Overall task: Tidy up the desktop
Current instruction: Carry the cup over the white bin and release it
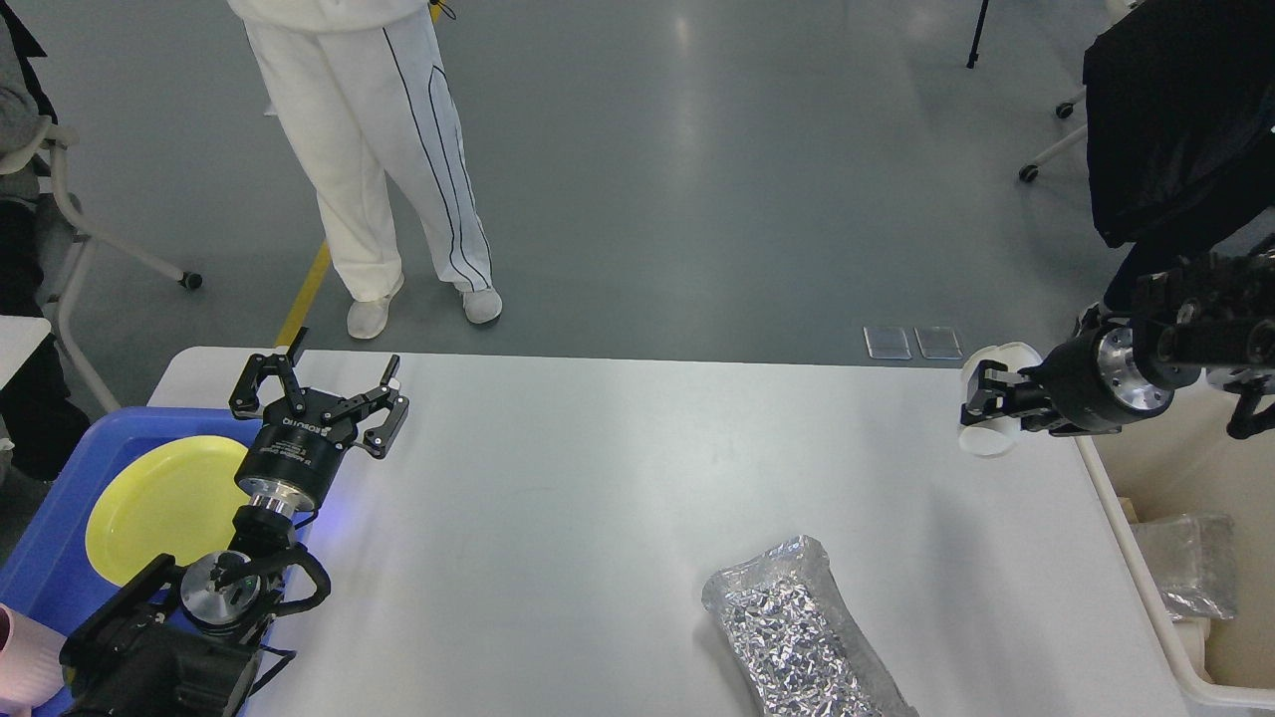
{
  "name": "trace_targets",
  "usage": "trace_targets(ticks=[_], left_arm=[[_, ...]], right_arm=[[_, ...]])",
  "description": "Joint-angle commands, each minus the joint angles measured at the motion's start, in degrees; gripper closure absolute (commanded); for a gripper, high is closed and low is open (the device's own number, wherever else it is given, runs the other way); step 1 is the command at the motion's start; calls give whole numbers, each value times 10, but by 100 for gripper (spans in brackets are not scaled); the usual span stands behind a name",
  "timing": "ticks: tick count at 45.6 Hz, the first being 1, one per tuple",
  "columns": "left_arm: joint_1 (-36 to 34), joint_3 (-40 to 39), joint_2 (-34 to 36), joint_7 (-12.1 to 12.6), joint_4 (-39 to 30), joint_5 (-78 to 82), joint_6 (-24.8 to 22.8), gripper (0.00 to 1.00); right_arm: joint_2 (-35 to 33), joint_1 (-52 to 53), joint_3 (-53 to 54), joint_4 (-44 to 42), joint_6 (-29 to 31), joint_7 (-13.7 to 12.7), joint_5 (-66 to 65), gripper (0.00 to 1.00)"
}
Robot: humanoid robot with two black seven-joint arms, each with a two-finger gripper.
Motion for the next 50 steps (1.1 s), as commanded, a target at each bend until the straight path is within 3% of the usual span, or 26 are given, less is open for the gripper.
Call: trace_targets(ticks=[1, 6, 7, 12, 19, 26, 27, 28, 29, 30, 31, 50], left_arm=[[0, 0, 0, 0, 0, 0, 0, 4], [0, 0, 0, 0, 0, 0, 0, 4], [0, 0, 0, 0, 0, 0, 0, 4], [0, 0, 0, 0, 0, 0, 0, 4], [0, 0, 0, 0, 0, 0, 0, 4], [0, 0, 0, 0, 0, 0, 0, 4], [0, 0, 0, 0, 0, 0, 0, 4], [0, 0, 0, 0, 0, 0, 0, 4], [0, 0, 0, 0, 0, 0, 0, 4], [0, 0, 0, 0, 0, 0, 0, 4], [0, 0, 0, 0, 0, 0, 0, 4], [0, 0, -1, 0, 0, 0, 0, 4]], right_arm=[[-16, -162, 8, -215, -29, -1, 10, 100], [-17, -319, 33, -434, -50, -1, 36, 100], [-16, -390, 53, -517, -50, -3, 65, 100], [0, -529, 95, -658, -51, -26, 140, 100], [-13, -560, 104, -672, -105, -105, 168, 100], [-21, -577, 111, -671, -156, -122, 174, 100], [-21, -578, 116, -671, -157, -122, 174, 71], [-21, -578, 122, -671, -157, -121, 174, 14], [-21, -579, 130, -670, -156, -122, 174, 0], [-21, -579, 139, -670, -157, -120, 174, 6], [-20, -579, 148, -670, -157, -120, 174, 0], [-11, -572, 179, -668, -153, -121, 172, 0]])
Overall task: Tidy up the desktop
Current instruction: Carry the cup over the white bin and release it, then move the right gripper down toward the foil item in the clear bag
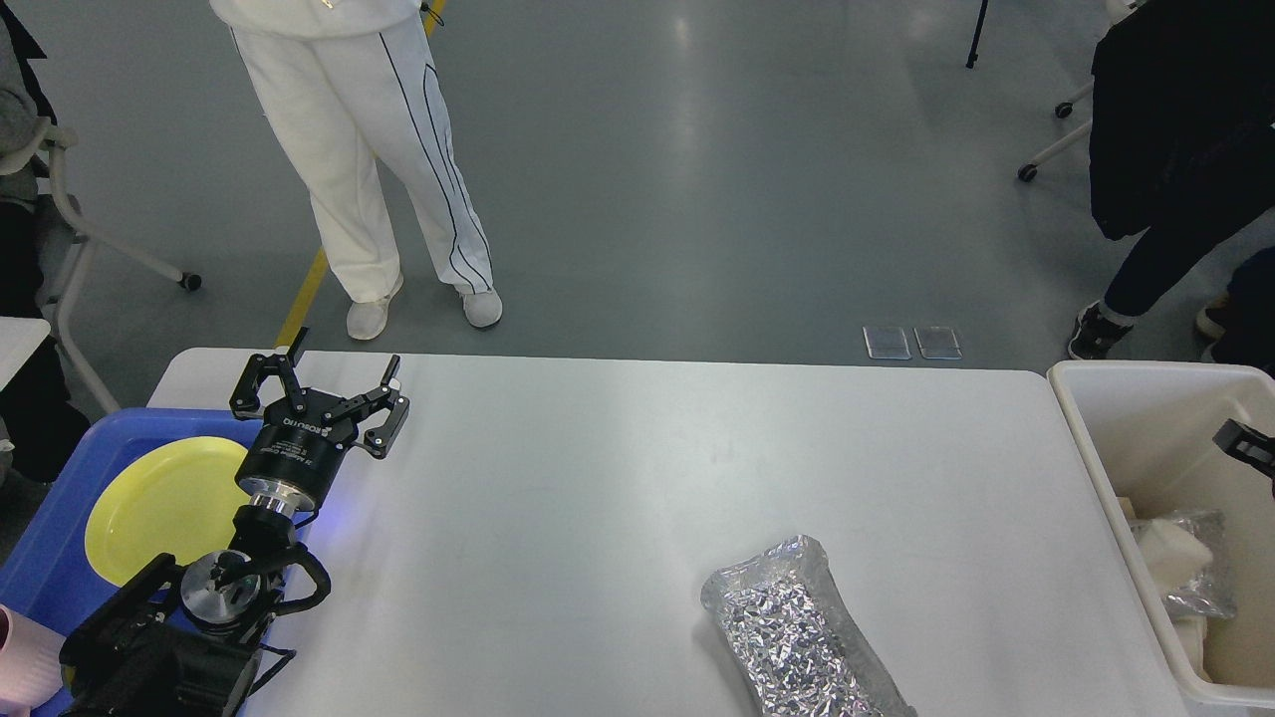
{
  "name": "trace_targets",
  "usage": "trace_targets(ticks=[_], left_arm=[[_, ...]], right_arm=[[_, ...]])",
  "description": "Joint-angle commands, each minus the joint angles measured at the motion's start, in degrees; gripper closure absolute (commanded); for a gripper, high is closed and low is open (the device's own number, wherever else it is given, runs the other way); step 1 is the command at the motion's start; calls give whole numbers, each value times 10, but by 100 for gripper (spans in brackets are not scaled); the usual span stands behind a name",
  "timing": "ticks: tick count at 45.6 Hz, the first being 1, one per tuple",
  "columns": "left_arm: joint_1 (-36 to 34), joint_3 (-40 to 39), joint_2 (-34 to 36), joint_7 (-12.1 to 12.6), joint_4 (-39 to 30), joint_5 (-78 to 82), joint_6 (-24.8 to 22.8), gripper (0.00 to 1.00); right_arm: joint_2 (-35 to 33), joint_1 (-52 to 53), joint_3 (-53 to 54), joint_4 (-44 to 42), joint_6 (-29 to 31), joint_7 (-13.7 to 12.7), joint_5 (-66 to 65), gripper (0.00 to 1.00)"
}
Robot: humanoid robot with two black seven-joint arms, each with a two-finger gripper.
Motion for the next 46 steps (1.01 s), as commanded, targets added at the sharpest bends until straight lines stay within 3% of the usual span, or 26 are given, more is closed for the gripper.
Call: trace_targets(ticks=[1, 6, 12, 20, 26, 39, 46], left_arm=[[0, 0, -1, 0, 0, 0, 0, 4], [0, 0, -1, 0, 0, 0, 0, 4], [0, 0, 0, 0, 0, 0, 0, 4], [0, 0, -1, 0, 0, 0, 0, 4], [0, 0, -1, 0, 0, 0, 0, 4], [0, 0, 0, 0, 0, 0, 0, 4], [0, 0, -1, 0, 0, 0, 0, 4]], right_arm=[[1, 10, 0, 5, 2, -1, -1, 0], [3, 50, 1, 49, 3, -1, -2, 0], [-6, 171, 3, 192, 3, 5, -2, 0], [-70, 421, -5, 531, 13, 6, -9, 0], [-77, 597, -43, 753, 38, 6, -35, 0], [-70, 724, -91, 1021, 91, 10, -105, 0], [-49, 739, -106, 1037, 91, 15, -106, 0]])
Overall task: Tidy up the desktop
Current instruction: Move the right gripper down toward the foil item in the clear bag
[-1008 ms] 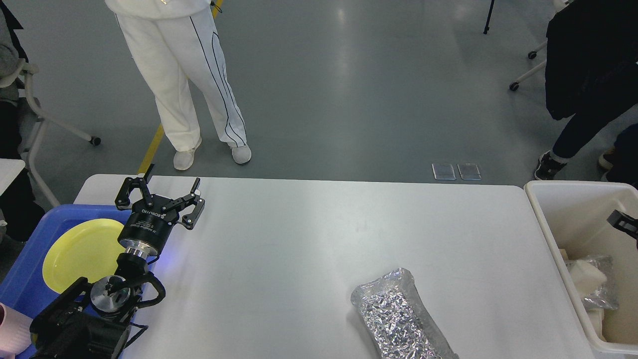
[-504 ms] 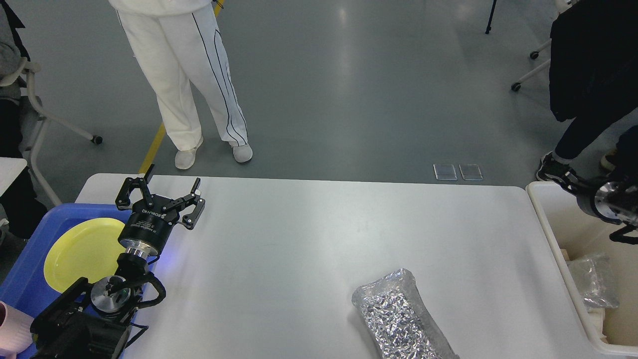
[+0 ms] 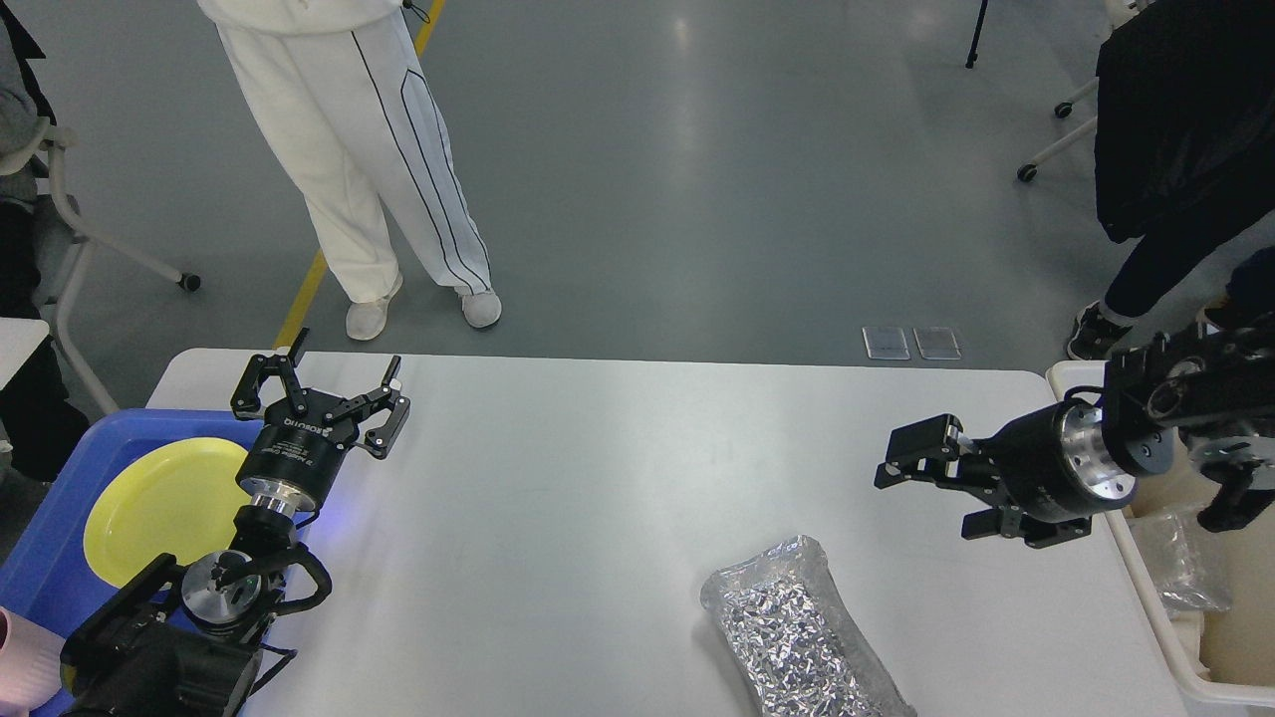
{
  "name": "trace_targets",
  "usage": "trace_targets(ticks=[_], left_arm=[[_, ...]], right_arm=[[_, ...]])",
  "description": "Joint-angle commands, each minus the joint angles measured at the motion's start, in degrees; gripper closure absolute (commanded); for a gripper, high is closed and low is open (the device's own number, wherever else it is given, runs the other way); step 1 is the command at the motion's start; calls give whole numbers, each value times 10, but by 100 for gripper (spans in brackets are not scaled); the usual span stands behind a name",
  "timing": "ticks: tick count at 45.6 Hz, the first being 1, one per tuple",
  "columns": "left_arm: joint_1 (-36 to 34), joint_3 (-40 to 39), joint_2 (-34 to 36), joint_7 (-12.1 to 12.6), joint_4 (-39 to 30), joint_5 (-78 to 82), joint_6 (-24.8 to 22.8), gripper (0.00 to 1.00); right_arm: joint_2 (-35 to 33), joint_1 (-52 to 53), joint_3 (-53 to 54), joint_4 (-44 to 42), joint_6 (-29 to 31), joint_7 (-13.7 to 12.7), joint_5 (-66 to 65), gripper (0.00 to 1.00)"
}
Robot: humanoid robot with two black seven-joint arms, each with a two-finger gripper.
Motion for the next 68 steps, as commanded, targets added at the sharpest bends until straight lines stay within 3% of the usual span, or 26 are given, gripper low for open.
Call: trace_targets(ticks=[1, 9, 15, 25, 34, 46, 54, 61, 68], left_arm=[[0, 0, 0, 0, 0, 0, 0, 4], [0, 0, 0, 0, 0, 0, 0, 4], [0, 0, 1, 0, 0, 0, 0, 4], [0, 0, 0, 0, 0, 0, 0, 4], [0, 0, 1, 0, 0, 0, 0, 4], [0, 0, 1, 0, 0, 0, 0, 4], [0, 0, 1, 0, 0, 0, 0, 4], [0, 0, 1, 0, 0, 0, 0, 4], [0, 0, 0, 0, 0, 0, 0, 4]], right_arm=[[11, 4, -7, 0, -2, 1, -1, 0], [4, -17, -20, -39, -4, 1, -9, 0], [-4, -46, -59, -67, -5, 6, -84, 0], [-11, -67, -89, -51, -5, 64, -117, 0], [25, -78, -85, -44, -8, 112, -118, 0], [74, -145, -82, -61, -53, 129, -122, 0], [106, -203, -76, -70, -116, 135, -121, 0], [115, -234, -51, -95, -128, 174, -122, 0], [127, -252, -50, -113, -146, 177, -123, 0]])
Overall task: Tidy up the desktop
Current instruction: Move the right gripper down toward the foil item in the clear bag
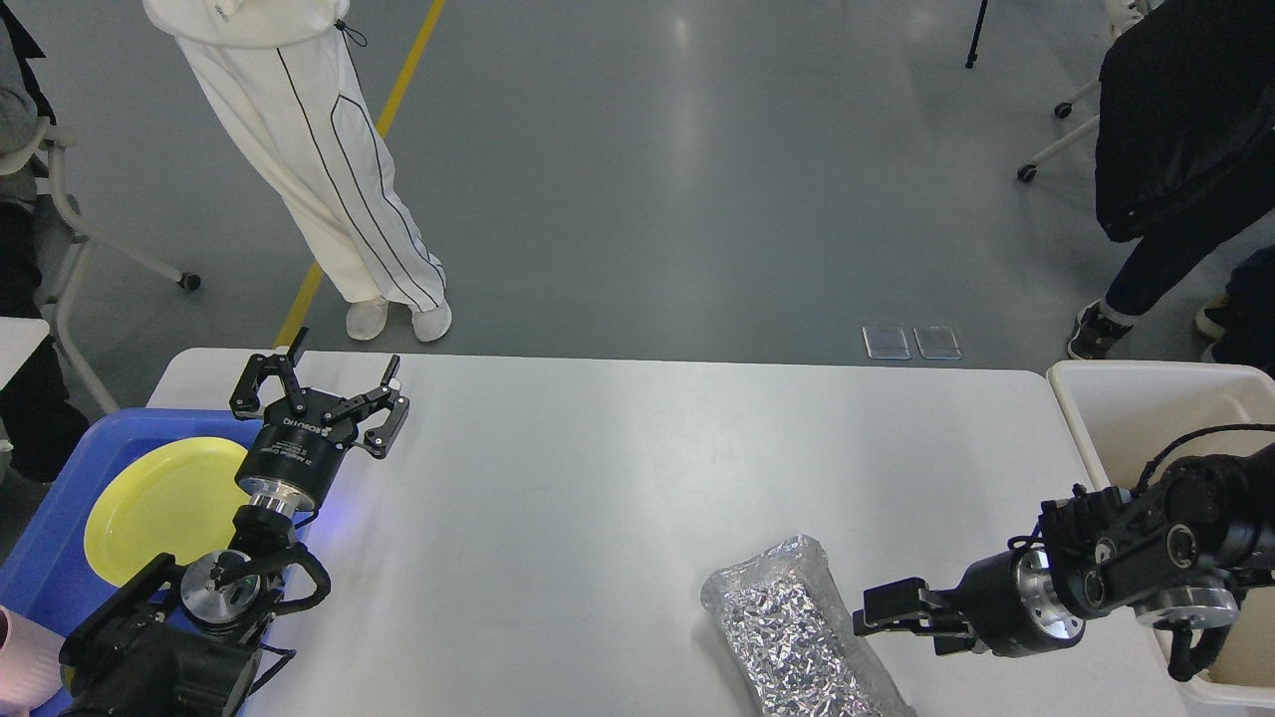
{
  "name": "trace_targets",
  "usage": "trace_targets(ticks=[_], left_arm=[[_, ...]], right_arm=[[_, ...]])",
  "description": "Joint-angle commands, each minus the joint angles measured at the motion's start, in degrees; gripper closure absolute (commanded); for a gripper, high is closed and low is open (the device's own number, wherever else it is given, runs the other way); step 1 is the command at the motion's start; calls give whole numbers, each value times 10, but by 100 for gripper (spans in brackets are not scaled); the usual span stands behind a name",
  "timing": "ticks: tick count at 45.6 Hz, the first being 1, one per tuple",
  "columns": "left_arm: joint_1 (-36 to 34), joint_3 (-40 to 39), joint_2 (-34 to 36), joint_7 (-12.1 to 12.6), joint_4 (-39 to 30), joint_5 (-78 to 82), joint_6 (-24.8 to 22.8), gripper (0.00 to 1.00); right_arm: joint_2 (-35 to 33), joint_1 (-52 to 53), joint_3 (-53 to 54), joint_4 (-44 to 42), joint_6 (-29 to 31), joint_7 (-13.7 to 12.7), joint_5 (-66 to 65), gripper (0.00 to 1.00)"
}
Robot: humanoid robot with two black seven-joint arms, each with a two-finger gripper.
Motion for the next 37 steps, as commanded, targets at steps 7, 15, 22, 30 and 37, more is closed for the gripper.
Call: trace_targets(ticks=[7, 15, 22, 30, 37], left_arm=[[0, 0, 0, 0, 0, 0, 0, 4], [0, 0, 0, 0, 0, 0, 0, 4], [0, 0, 0, 0, 0, 0, 0, 4], [0, 0, 0, 0, 0, 0, 0, 4], [0, 0, 0, 0, 0, 0, 0, 4]], right_arm=[[21, -51, 1, -30, -25, 9, -9, 0], [38, -88, 2, -59, -45, 24, -8, 0], [50, -125, 5, -90, -65, 24, -6, 0], [53, -150, 4, -106, -82, 24, -2, 15], [53, -162, 4, -110, -121, 34, -2, 59]])
